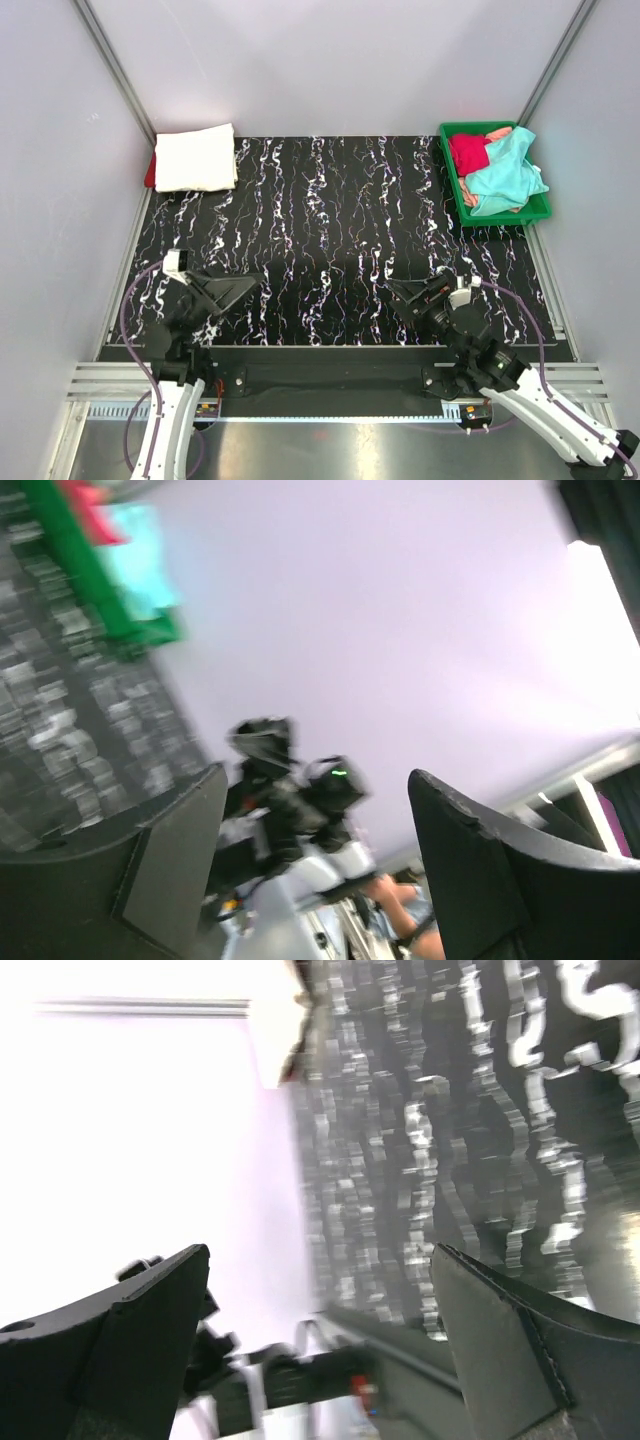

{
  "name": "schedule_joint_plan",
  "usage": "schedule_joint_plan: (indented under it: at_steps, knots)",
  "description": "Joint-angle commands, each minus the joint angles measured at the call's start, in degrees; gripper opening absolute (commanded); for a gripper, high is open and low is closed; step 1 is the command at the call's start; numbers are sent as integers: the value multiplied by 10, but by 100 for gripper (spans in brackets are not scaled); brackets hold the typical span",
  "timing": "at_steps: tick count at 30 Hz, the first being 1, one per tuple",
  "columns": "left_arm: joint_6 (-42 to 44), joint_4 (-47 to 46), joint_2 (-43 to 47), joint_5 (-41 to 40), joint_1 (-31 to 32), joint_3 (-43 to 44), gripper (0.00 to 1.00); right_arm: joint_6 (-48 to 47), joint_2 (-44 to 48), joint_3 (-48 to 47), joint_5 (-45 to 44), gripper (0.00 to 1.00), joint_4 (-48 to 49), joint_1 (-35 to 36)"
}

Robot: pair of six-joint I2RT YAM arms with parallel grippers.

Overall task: Fold and stack the t-shirts
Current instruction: Reset both grippers

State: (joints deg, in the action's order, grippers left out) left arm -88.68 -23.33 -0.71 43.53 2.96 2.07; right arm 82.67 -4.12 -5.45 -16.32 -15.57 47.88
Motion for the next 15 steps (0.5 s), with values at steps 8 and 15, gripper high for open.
schedule_joint_plan:
  at_steps: [8,15]
  knots:
    - [-129,-157,94,30,2,-130,83,33,35,53,21,100,-31,0]
    - [-130,-155,96,40,3,-130,83,46,32,53,30,100,-53,0]
